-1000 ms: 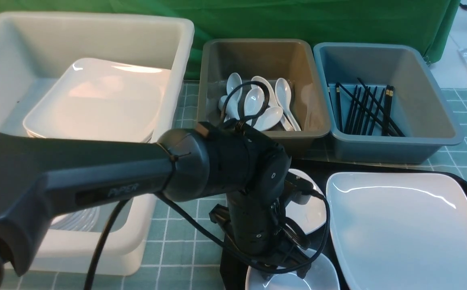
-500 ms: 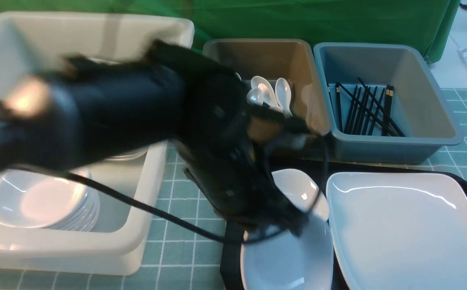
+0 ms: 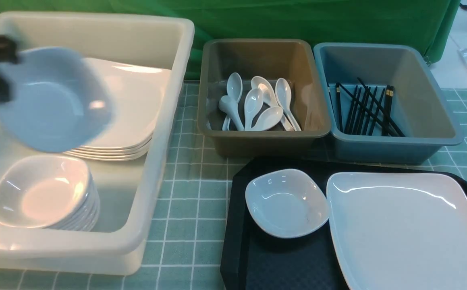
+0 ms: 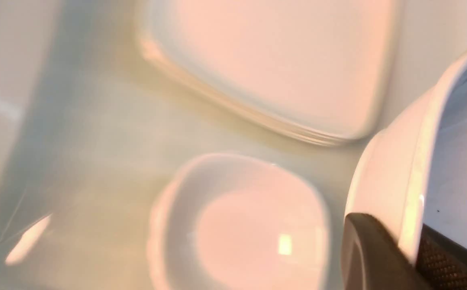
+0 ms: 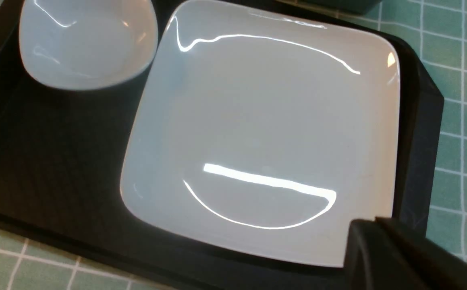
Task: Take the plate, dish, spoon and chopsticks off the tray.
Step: Use the left arm to put the small plate into the large storage box on the left, then use the left arm to grab a small plate from the dinner plate, then use the left arm to put the small plate into the large storage box on the left
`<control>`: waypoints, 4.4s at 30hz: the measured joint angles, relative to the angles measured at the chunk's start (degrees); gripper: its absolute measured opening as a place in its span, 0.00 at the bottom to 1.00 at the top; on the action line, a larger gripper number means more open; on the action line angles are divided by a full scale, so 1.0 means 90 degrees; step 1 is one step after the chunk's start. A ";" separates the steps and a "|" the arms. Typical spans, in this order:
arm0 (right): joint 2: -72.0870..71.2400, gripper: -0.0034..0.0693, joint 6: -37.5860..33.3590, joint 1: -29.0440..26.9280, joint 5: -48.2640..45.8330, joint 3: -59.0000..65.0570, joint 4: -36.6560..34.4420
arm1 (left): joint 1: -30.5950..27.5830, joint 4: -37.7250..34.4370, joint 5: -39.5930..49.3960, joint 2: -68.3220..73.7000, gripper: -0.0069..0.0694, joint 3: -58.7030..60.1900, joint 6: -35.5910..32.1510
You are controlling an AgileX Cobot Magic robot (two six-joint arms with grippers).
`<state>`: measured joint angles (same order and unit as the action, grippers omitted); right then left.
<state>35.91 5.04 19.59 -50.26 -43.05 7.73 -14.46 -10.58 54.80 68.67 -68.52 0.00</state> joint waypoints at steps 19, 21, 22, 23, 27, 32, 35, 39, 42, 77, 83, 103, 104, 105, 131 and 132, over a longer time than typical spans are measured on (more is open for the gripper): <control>0.0000 0.11 0.0007 0.0000 0.0308 0.0000 -0.0005 | -0.1686 -0.2249 -0.2176 0.0193 0.22 0.3010 -0.1499; 0.0000 0.12 0.0007 0.0000 0.0308 0.0000 -0.0005 | -0.1686 -0.2309 -0.2217 0.0193 0.31 0.3010 -0.1579; 0.0000 0.12 0.0007 0.0000 0.0308 0.0000 -0.0005 | -0.1686 -0.2339 -0.2236 0.0193 0.37 0.3010 -0.1639; 0.0000 0.12 0.0007 0.0000 0.0308 0.0000 -0.0005 | -0.1686 -0.2387 -0.2244 0.0184 0.42 0.3002 -0.1674; 0.0000 0.13 0.0015 0.0000 0.0308 0.0000 -0.0005 | -0.1686 -0.2212 -0.1922 0.0090 0.66 0.2807 -0.1941; 0.0000 0.14 0.0028 0.0000 0.0308 0.0000 -0.0005 | -0.1625 -0.2036 -0.1223 -0.0175 0.83 0.2043 -0.1994; 0.0000 0.14 0.0028 0.0000 0.0308 0.0000 -0.0005 | -0.1306 -0.2021 -0.0950 -0.0333 0.81 0.1553 -0.2004; 0.0000 0.14 0.0044 0.0000 0.0342 0.0000 -0.0005 | 0.0262 -0.2021 -0.0675 -0.0419 0.54 0.0855 -0.1862; 0.0000 0.14 0.0044 0.0000 0.0362 0.0000 -0.0005 | 0.1725 -0.1887 -0.0790 -0.0302 0.27 0.0675 -0.1508; 0.0000 0.17 0.0143 0.0000 0.0258 0.0000 -0.0005 | 0.5677 0.1029 -0.1416 0.5991 0.84 -0.3080 -0.0340; 0.0000 0.17 0.0149 0.0000 0.0258 0.0000 -0.0005 | 0.5677 0.0947 -0.1600 0.6223 0.84 -0.3088 -0.0384; 0.0000 0.17 0.0208 0.0000 0.0258 0.0000 -0.0007 | 0.5664 0.0577 0.0280 0.5649 0.15 -0.3155 0.0000; 0.0000 0.17 0.0208 0.0000 0.0258 0.0000 -0.0007 | 0.5664 0.0606 0.0313 0.5516 0.13 -0.3142 0.0000; 0.0000 0.17 0.0208 0.0000 0.0258 0.0000 -0.0007 | 0.5664 0.0613 0.0325 0.5342 0.12 -0.3136 0.0000; 0.0000 0.21 0.0214 0.0000 0.0319 0.0000 -0.0007 | -0.0123 -0.0494 0.0459 0.1090 0.12 -0.0746 -0.0542; 0.0000 0.21 0.0214 0.0000 0.0339 0.0000 -0.0007 | -0.0229 -0.0579 0.0428 0.1069 0.12 -0.0545 -0.0680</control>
<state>35.91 6.96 19.59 -47.21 -43.05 7.66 -16.52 -15.79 58.65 78.30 -73.43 -6.12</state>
